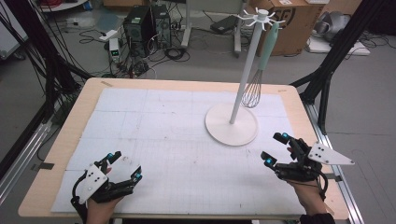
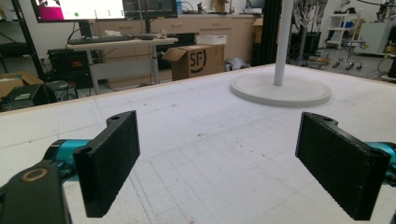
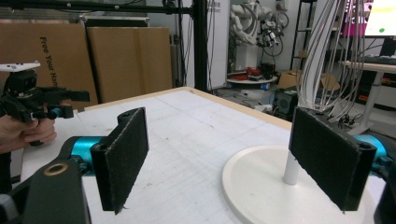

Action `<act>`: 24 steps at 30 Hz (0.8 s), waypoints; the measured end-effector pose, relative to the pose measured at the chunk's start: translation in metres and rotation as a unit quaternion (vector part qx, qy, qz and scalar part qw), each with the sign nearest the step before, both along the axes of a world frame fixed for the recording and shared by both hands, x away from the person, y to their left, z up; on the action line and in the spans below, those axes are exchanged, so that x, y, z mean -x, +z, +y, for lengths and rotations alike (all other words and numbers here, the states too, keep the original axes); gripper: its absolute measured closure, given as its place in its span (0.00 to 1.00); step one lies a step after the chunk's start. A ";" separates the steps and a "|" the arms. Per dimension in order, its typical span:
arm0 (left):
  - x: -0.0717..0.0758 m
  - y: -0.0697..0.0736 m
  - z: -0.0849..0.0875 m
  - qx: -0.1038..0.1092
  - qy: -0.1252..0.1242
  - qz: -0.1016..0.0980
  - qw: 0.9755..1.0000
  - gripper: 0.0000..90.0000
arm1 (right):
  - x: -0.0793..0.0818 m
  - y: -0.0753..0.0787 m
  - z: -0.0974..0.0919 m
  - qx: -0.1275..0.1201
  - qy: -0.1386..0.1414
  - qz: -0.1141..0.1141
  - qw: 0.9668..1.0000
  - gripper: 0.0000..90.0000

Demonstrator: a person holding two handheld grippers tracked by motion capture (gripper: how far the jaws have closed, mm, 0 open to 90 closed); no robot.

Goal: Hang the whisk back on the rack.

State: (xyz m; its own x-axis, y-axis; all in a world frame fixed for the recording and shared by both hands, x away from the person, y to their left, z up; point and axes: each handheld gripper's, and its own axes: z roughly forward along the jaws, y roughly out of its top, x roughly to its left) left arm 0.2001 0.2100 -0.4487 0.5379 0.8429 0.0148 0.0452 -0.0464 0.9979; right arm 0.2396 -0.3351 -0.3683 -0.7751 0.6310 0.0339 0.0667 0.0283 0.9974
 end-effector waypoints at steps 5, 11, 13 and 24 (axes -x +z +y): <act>0.000 -0.001 -0.001 0.001 0.000 0.002 1.000 0.16 | 0.009 -0.012 0.005 0.010 -0.004 -0.007 1.000 0.21; 0.001 0.000 0.001 0.006 -0.004 -0.001 1.000 0.16 | 0.023 -0.031 0.007 -0.010 -0.011 -0.009 1.000 0.20; 0.001 0.000 0.000 0.007 -0.006 -0.001 1.000 0.16 | 0.024 -0.035 0.005 -0.011 -0.011 -0.004 1.000 0.20; 0.003 0.002 0.001 0.040 -0.027 -0.004 0.999 0.16 | 0.040 -0.042 0.000 -0.020 -0.040 -0.009 0.999 0.20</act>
State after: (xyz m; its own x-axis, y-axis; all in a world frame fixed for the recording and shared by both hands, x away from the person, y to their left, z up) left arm 0.1966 0.2105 -0.4466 0.5822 0.8117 -0.0469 0.0363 0.0317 0.9988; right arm 0.1992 -0.3347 -0.4106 -0.7233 0.6889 0.0475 0.0494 -0.0170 0.9986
